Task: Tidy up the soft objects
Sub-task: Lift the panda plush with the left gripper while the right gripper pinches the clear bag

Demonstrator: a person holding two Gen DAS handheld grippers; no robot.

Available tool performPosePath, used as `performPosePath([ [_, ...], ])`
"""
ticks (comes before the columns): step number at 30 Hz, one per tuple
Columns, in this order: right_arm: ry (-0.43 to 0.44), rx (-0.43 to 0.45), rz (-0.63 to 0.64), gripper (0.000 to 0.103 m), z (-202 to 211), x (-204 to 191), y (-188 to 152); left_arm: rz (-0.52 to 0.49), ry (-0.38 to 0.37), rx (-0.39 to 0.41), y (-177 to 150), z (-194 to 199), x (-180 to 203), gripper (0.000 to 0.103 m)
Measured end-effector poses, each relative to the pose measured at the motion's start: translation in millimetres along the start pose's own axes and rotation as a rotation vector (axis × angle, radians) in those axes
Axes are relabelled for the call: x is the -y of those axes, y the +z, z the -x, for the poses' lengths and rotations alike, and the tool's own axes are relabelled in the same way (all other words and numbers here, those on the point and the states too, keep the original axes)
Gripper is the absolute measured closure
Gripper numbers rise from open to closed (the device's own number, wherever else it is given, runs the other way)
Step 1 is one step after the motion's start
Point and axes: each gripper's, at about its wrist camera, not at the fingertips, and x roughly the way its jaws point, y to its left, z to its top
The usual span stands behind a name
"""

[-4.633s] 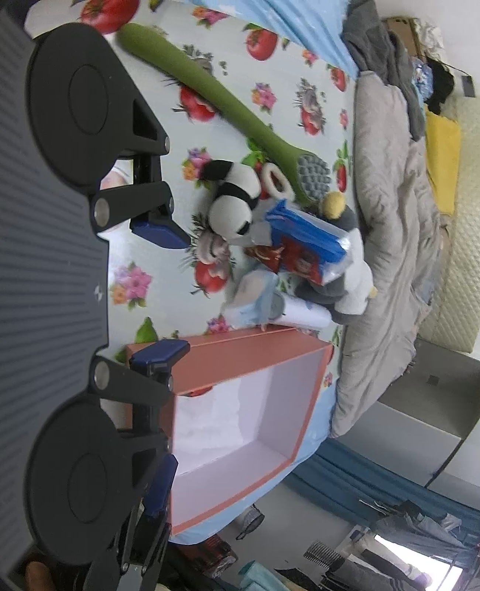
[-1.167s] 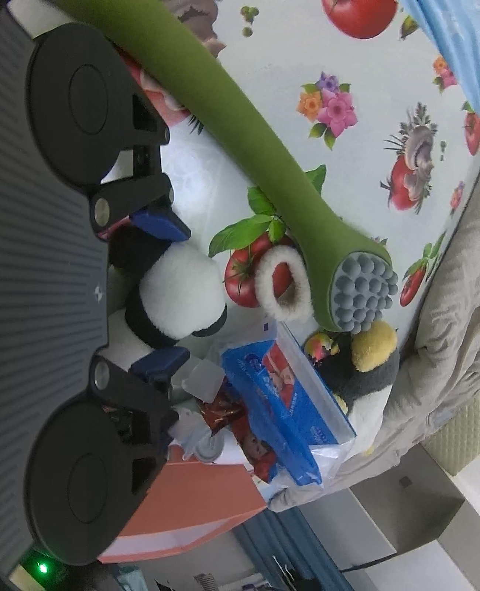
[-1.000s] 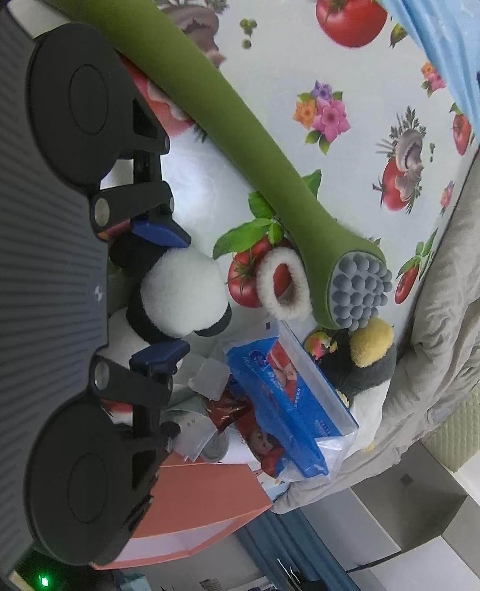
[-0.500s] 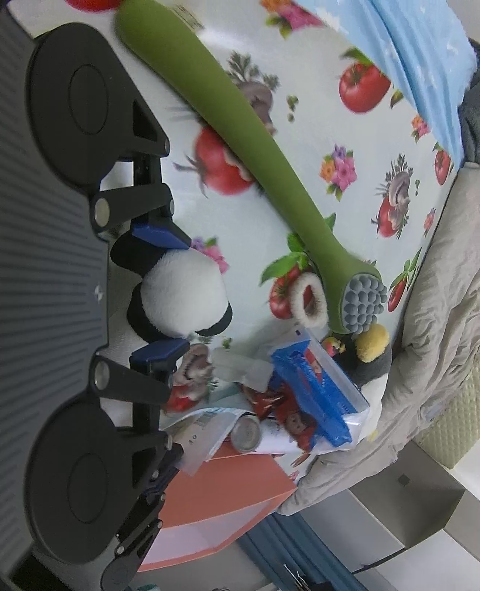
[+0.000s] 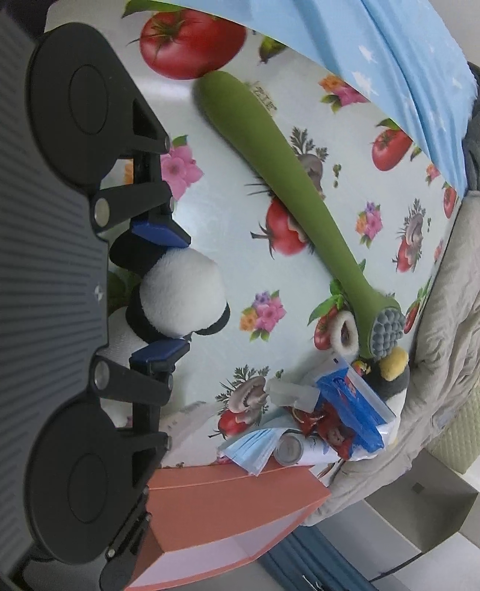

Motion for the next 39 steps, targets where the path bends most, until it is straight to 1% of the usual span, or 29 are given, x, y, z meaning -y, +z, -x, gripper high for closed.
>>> performPosePath([
  [1,0.028,-0.014,-0.021,0.092,-1,1,0,0.004,-0.002,0.0,-2,0,-2,0.042],
  [2,0.057,-0.027,-0.042,0.088,-1,1,-1,0.007,-0.004,0.001,-3,0,-4,0.038],
  [3,0.089,-0.038,-0.061,0.081,-1,3,-1,0.013,-0.01,0.002,-4,0,-6,0.036],
  [4,0.124,-0.045,-0.08,0.067,0,4,0,0.017,-0.016,0.003,-4,0,-6,0.03],
  [5,0.142,-0.043,-0.091,0.056,2,4,1,0.022,-0.028,0.006,-4,0,-8,0.027],
  [8,0.163,-0.031,-0.102,0.05,7,4,3,0.032,-0.059,0.025,-2,2,-9,0.026],
  [11,0.139,-0.035,-0.144,0.047,2,11,5,0.036,-0.074,0.032,-2,1,-11,0.026],
  [15,0.089,-0.081,-0.212,0.047,-15,21,3,0.066,-0.089,0.036,-1,-3,-20,0.026],
  [18,0.045,-0.114,-0.211,0.047,-29,21,2,0.099,-0.111,0.065,-2,-3,-27,0.026],
  [22,0.008,-0.154,-0.2,0.047,-46,16,1,0.103,-0.11,0.061,-3,-9,-29,0.026],
  [24,-0.003,-0.147,-0.195,0.047,-49,14,0,0.101,-0.115,0.05,-5,-14,-30,0.026],
  [25,-0.001,-0.14,-0.194,0.045,-50,14,-1,0.094,-0.107,0.048,-5,-16,-29,0.026],
  [26,0.0,-0.138,-0.194,0.046,-50,13,-1,0.084,-0.096,0.049,-6,-18,-28,0.026],
  [28,-0.006,-0.137,-0.179,0.05,-50,11,-2,0.076,-0.085,0.045,-8,-21,-28,0.027],
  [29,-0.009,-0.137,-0.17,0.053,-50,10,-2,0.081,-0.089,0.04,-9,-23,-29,0.027],
  [31,-0.011,-0.136,-0.172,0.056,-50,10,-1,0.083,-0.093,0.036,-9,-26,-30,0.028],
  [32,-0.01,-0.135,-0.172,0.058,-49,10,-1,0.08,-0.091,0.035,-10,-26,-30,0.031],
  [35,-0.004,-0.136,-0.18,0.063,-47,11,-1,0.077,-0.095,0.036,-11,-26,-28,0.036],
  [39,0.0,-0.127,-0.186,0.07,-39,13,-1,0.049,-0.077,0.046,-12,-22,-21,0.039],
])
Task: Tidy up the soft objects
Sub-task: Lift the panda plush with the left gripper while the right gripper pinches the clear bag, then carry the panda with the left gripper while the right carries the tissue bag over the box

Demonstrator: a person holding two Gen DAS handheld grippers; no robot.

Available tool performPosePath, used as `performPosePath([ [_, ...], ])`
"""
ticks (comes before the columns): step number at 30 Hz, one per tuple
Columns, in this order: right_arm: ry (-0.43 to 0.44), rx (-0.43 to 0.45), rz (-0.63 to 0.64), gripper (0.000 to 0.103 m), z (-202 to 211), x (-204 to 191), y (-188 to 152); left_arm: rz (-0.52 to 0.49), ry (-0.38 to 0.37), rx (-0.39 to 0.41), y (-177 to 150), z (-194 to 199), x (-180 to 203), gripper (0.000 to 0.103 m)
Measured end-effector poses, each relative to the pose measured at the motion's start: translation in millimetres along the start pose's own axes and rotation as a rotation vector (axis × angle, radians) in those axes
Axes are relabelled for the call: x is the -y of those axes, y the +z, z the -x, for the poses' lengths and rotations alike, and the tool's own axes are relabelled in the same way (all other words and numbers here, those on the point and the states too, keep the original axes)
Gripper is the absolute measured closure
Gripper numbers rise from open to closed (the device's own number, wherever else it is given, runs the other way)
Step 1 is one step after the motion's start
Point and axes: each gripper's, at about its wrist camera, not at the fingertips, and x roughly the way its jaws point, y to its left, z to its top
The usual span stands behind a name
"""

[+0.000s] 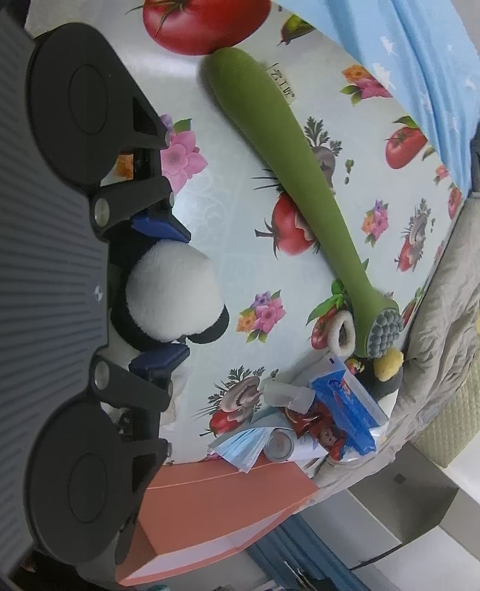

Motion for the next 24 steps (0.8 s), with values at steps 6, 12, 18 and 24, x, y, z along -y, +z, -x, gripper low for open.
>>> performPosePath([
  [6,0.017,0.006,-0.021,0.076,12,5,-3,-0.035,0.033,0.011,-4,9,10,0.041],
  [12,0.023,0.055,-0.038,0.076,36,10,-1,-0.053,0.059,0.035,-5,28,20,0.041],
  [18,0.029,0.131,-0.033,0.076,74,10,7,-0.091,0.076,0.072,0,62,41,0.04],
  [24,0.046,0.21,-0.031,0.076,112,13,18,-0.126,0.067,0.115,9,90,60,0.04],
])
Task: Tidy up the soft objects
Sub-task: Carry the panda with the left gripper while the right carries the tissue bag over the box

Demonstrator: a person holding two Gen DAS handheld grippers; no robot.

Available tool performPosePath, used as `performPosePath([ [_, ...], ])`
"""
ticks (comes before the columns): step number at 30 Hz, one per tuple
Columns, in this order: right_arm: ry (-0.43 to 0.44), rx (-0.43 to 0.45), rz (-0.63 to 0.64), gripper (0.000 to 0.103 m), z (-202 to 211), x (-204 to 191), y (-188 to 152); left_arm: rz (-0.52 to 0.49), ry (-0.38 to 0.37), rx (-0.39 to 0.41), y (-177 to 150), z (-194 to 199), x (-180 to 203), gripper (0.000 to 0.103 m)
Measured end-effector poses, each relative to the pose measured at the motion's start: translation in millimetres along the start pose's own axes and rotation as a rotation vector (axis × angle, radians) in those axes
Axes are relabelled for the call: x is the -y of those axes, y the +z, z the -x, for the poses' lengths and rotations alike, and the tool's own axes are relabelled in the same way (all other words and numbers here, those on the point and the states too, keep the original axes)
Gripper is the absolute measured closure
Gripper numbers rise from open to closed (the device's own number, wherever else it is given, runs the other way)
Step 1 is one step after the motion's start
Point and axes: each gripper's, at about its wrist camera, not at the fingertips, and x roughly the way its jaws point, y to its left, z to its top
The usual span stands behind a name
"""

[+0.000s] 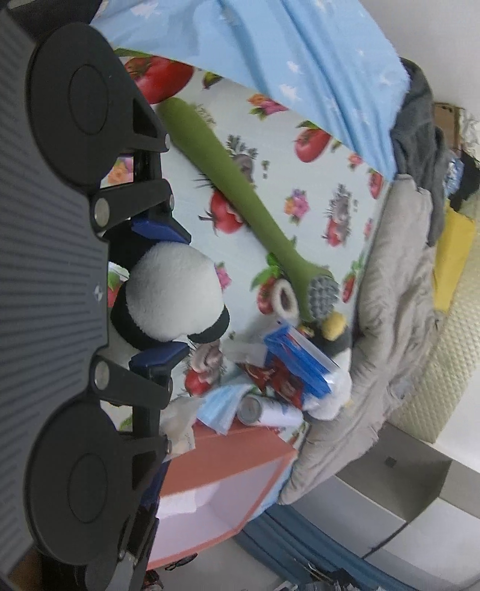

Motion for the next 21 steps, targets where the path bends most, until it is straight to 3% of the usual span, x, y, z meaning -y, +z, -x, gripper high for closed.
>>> performPosePath([
  [8,0.005,0.114,0.018,0.076,44,0,20,-0.042,-0.051,0.067,12,33,23,0.04],
  [21,-0.036,0.246,0.013,0.076,99,15,23,-0.108,-0.129,0.139,12,73,65,0.04],
])
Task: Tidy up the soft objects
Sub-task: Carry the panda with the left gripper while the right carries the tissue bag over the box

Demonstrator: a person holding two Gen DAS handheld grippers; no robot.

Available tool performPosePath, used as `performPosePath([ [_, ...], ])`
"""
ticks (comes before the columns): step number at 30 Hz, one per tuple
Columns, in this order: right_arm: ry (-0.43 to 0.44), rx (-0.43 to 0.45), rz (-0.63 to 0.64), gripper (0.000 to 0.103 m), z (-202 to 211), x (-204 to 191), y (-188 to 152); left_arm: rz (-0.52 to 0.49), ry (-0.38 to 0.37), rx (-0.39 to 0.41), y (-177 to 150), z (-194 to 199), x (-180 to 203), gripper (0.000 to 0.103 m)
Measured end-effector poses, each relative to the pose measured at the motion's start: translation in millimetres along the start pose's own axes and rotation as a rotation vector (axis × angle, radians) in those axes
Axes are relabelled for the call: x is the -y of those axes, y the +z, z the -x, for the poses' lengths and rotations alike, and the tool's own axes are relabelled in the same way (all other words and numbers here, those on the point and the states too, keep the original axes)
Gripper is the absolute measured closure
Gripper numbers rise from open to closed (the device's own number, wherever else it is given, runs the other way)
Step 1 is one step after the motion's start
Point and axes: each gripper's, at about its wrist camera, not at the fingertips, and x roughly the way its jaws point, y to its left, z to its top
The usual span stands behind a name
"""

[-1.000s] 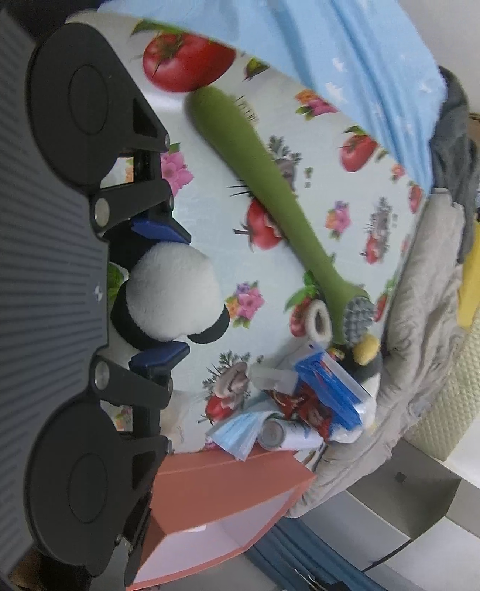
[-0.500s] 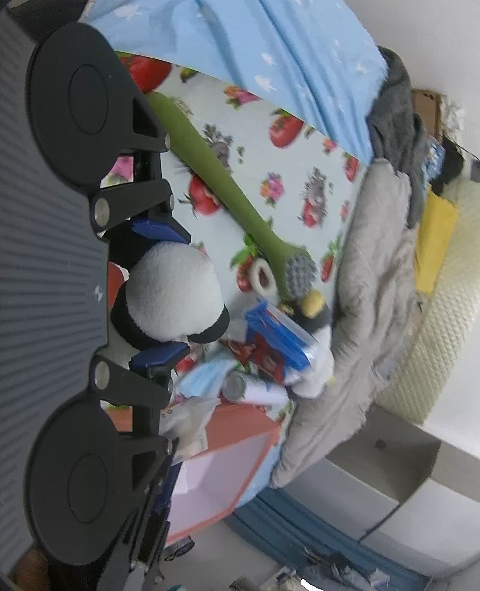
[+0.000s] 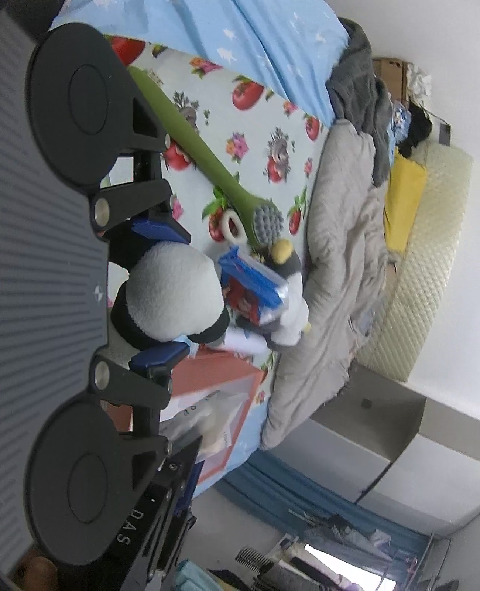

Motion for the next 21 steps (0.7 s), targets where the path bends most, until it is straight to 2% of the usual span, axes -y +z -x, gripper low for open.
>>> performPosePath([
  [13,-0.12,0.074,-0.048,0.076,38,40,8,-0.052,-0.129,0.002,5,-4,61,0.04],
  [21,-0.191,0.057,-0.093,0.076,37,70,-4,-0.075,-0.184,-0.038,6,-29,88,0.04],
])
